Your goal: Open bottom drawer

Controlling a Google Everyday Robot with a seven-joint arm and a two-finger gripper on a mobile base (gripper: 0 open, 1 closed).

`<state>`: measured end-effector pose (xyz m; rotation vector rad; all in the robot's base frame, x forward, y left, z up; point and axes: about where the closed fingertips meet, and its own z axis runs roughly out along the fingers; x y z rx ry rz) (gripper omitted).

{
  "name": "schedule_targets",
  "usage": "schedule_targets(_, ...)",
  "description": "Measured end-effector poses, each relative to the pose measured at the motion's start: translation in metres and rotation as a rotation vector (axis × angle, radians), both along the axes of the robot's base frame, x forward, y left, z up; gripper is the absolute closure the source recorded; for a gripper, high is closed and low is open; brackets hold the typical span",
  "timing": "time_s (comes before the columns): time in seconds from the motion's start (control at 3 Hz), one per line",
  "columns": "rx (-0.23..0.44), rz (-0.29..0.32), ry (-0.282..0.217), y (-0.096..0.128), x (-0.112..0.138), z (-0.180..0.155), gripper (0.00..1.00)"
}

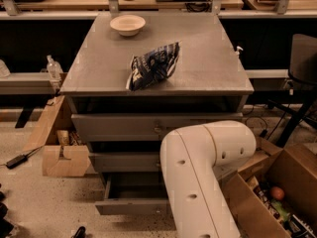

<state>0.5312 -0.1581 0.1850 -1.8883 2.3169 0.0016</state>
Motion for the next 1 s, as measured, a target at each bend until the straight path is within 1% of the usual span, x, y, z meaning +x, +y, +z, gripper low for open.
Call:
schedule_targets(0.33,0.0,-0.001,0.0,0.0,0.0,0.0,0.0)
schedule_targets(0.67,-0.024,-0.091,0.074,-0.01,-0.035,-0.011,0.19)
schedule_targets(1.0,-0.055,-0.183,0.152,-0.017,-0.072,-0.013,0.42)
